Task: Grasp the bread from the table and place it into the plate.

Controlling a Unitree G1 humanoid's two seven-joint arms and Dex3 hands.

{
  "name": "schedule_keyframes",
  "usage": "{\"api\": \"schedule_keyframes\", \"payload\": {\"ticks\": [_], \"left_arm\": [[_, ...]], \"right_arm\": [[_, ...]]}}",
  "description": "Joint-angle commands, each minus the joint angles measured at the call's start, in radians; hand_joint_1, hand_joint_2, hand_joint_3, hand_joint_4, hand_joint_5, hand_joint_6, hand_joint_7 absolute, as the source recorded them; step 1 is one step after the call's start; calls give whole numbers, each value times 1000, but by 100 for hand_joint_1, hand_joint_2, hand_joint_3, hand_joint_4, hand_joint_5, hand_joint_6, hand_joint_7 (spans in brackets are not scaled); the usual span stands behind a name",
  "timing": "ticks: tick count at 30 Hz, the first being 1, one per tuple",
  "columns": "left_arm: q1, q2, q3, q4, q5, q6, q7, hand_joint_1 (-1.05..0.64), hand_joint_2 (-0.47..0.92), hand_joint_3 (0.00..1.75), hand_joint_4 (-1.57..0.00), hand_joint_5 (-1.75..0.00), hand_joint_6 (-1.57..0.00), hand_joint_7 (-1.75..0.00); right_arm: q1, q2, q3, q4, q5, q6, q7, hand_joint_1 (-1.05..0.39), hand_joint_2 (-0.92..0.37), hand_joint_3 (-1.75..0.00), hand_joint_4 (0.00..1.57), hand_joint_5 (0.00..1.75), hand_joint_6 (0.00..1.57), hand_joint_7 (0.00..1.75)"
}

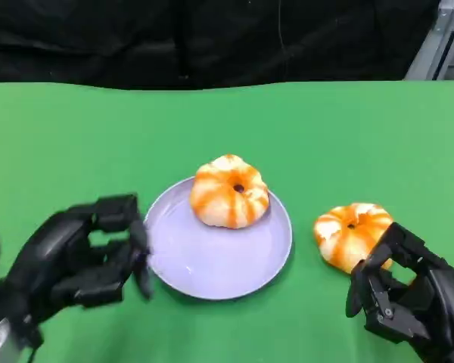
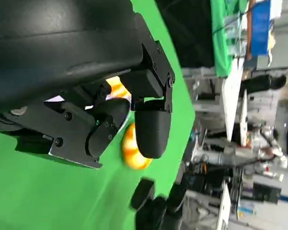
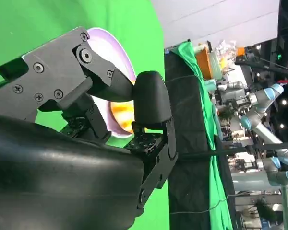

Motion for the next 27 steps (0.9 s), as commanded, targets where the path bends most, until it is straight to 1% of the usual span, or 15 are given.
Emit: {"api": "schedule_keyframes", "payload": {"ticks": [1,3,10,13,18,22,27], "left_arm": [[57,18,30,40,-9,-73,-54,7,59,135,-95,-175,-76,-175],[68,6,36,83,0,-134,-71,8,61,135,-95,-175,-76,-175],[69,-24,44,219,25,-244,-63,11,64,135,-95,-175,-77,-175],[54,-37,45,257,42,-288,-50,11,64,134,-94,-175,-76,-175],[30,-78,73,304,50,-372,-6,12,63,135,-92,-175,-76,-175],[18,-83,83,335,55,-406,10,11,62,136,-91,-175,-75,-175],[17,-78,74,335,69,-400,12,11,62,132,-89,-175,-72,-175]], "right_arm": [[12,-11,-3,-25,9,4,-1,-15,-56,-111,86,175,62,174],[13,-11,-3,-25,10,3,2,-15,-57,-111,86,175,62,174],[12,-19,-9,-22,15,8,12,-15,-58,-111,86,175,62,173],[10,-22,-10,-15,14,6,20,-15,-58,-111,85,175,61,173],[9,-18,-10,-16,17,9,23,-16,-56,-111,86,175,62,173],[6,-13,-7,-10,9,-4,21,-16,-56,-112,85,175,62,174],[11,-12,-6,-19,14,3,24,-17,-57,-111,86,175,61,174]]}}
